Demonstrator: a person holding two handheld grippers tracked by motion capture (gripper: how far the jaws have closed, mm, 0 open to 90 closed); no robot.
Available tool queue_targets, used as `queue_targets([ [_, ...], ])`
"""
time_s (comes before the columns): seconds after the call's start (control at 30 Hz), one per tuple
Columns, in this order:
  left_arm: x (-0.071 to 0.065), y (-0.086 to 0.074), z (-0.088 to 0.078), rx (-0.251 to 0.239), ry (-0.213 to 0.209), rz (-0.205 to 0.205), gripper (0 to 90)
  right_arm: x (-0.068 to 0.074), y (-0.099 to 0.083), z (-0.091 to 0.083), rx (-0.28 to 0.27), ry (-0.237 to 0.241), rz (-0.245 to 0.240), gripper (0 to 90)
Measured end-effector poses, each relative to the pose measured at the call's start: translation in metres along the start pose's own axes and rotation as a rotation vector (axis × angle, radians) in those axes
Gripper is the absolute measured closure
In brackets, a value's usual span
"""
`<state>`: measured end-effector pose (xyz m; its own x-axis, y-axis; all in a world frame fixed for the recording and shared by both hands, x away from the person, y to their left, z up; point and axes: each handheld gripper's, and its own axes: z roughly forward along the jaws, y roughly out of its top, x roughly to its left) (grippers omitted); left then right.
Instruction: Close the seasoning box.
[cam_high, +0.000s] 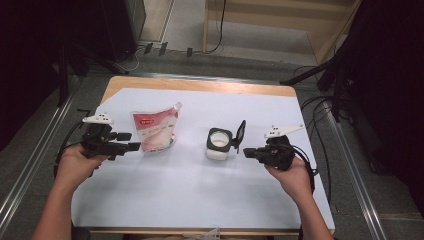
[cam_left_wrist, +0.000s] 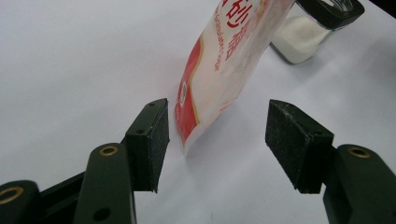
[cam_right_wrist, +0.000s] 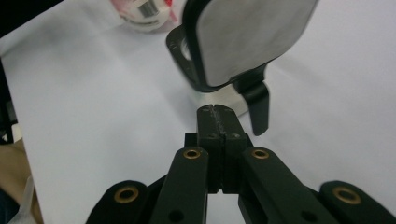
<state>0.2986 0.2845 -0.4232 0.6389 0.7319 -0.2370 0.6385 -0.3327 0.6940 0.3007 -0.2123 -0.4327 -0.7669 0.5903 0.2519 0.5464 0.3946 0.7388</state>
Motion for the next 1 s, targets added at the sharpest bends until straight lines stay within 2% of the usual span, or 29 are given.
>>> queue_targets([
  [0.1,0.000,-0.001,0.000,-0.010,0.001,-0.002,39.6,-0.006,0.003,-0.001,-0.029,-0.025,0.015,90.0],
  [0.47,0.000,-0.003,0.001,0.003,0.003,-0.002,39.3,-0.019,0.012,0.002,-0.104,-0.045,0.074,90.0],
  [0.67,-0.001,-0.002,0.002,0.002,0.000,-0.002,39.2,-0.018,0.016,0.003,-0.146,-0.061,0.074,90.0],
  [1.0,-0.002,-0.002,0.004,0.002,0.003,0.001,39.2,-0.014,0.021,0.008,-0.166,-0.065,0.080,90.0],
])
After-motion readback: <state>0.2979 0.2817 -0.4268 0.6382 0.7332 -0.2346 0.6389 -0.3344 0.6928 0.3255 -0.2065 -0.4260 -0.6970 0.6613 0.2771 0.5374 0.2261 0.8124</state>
